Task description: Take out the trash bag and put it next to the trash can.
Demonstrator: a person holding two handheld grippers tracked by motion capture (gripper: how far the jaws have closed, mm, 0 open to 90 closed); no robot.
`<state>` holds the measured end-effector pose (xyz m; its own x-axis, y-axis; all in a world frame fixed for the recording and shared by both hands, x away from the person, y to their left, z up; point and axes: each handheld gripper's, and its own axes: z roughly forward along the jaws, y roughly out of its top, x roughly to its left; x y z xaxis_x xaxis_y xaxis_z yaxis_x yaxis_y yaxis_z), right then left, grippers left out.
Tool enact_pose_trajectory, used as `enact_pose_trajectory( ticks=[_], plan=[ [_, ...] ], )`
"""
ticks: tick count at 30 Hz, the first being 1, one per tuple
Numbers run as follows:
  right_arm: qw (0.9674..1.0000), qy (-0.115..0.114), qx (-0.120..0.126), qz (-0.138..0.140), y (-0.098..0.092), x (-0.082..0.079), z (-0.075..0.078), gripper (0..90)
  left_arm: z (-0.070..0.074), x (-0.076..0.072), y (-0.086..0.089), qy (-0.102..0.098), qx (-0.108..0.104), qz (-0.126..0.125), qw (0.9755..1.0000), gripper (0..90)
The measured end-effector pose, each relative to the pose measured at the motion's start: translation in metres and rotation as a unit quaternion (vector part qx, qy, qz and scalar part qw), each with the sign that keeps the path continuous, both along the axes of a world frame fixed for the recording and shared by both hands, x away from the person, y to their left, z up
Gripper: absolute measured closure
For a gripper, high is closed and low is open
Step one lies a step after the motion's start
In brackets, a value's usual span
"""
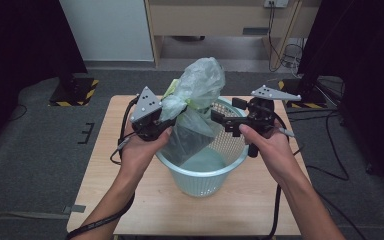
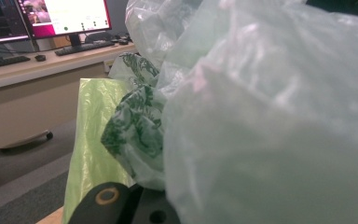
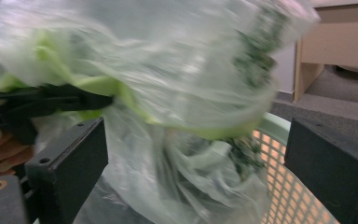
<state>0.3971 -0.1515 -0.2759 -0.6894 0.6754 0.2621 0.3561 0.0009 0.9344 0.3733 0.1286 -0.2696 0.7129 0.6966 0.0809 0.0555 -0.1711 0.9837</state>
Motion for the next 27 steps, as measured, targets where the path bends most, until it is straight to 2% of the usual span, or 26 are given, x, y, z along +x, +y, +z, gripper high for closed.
enact_pose_trajectory(
  ticks=[1, 7, 19, 27],
  plan=[
    [0.9999, 0.002, 0.01, -0.006, -0.005, 0.002, -0.001, 6.3, 0.001, 0.0, 0.0, -0.002, -0.001, 0.0, 1.0, 86.5],
    [0.9994, 0.008, 0.019, -0.027, -0.02, 0.006, -0.004, 5.2, 0.009, -0.001, 0.001, -0.017, -0.013, -0.005, 0.9997, 86.3],
    [0.998, 0.019, 0.031, -0.052, -0.041, 0.011, -0.013, 4.5, 0.011, 0.004, 0.002, -0.016, -0.031, -0.001, 0.9994, 86.2],
    [0.9969, 0.023, 0.037, -0.065, -0.052, 0.013, -0.018, 4.3, 0.019, 0.005, 0.005, -0.027, -0.047, 0.001, 0.9985, 86.3]
  ],
)
